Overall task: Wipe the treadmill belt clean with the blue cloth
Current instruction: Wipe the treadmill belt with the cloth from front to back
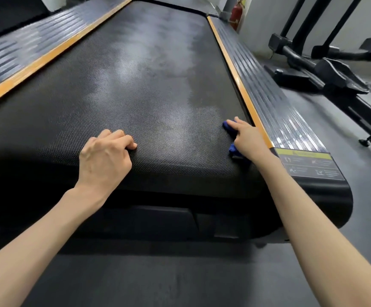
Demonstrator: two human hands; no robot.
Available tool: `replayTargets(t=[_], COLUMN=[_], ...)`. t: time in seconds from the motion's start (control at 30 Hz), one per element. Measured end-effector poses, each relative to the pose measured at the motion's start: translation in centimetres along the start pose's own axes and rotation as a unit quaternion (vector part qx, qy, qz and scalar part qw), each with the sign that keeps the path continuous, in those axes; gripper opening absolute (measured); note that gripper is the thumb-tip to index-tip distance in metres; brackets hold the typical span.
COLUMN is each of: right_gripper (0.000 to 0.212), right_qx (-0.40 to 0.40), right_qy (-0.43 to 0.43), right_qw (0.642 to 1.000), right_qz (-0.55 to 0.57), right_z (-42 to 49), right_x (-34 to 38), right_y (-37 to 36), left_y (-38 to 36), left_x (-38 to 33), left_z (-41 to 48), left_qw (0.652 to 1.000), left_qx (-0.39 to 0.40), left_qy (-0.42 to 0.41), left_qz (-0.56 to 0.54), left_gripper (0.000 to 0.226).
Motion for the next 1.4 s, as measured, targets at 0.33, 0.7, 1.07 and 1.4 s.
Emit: replayTargets(t=[0.33,0.7,1.07,1.4], right_gripper=[0.053,0.062,0.047,0.044], right_qx=[-0.152,-0.217,-0.298,-0.178], right_qy=[-0.069,0.137,0.162,0.277], right_qw=[0.986,0.967,0.94,0.941], right_qz=[0.024,-0.011,0.037,-0.077], right_z=[-8.5,-12.1,-12.0,-10.2], right_x=[3.8,8.2,17.5,34.6], right_y=[-1.5,-4.8,-8.8,-11.5], left_y=[0.1,1.8,5.3,9.7], left_x=[0.0,2.9,8.3,14.5], left_z=[0.2,-1.2,-4.5,-8.8], left_qw=[0.999,0.991,0.997,0.984], left_qx=[-0.003,0.057,-0.047,-0.046], left_qy=[0.009,-0.017,0.055,0.157], left_qz=[-0.031,-0.123,-0.002,0.071], left_gripper=[0.018,0.046,0.043,0.038])
Point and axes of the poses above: each hand's wrist, its own z-axis towards the middle knuckle, its own y-axis out of the back of the hand, x = y × z, the point moved 2 cm from there along z, towards the middle knuckle, and after that the axes turned 9 degrees about -z, right-handed, at the moved point
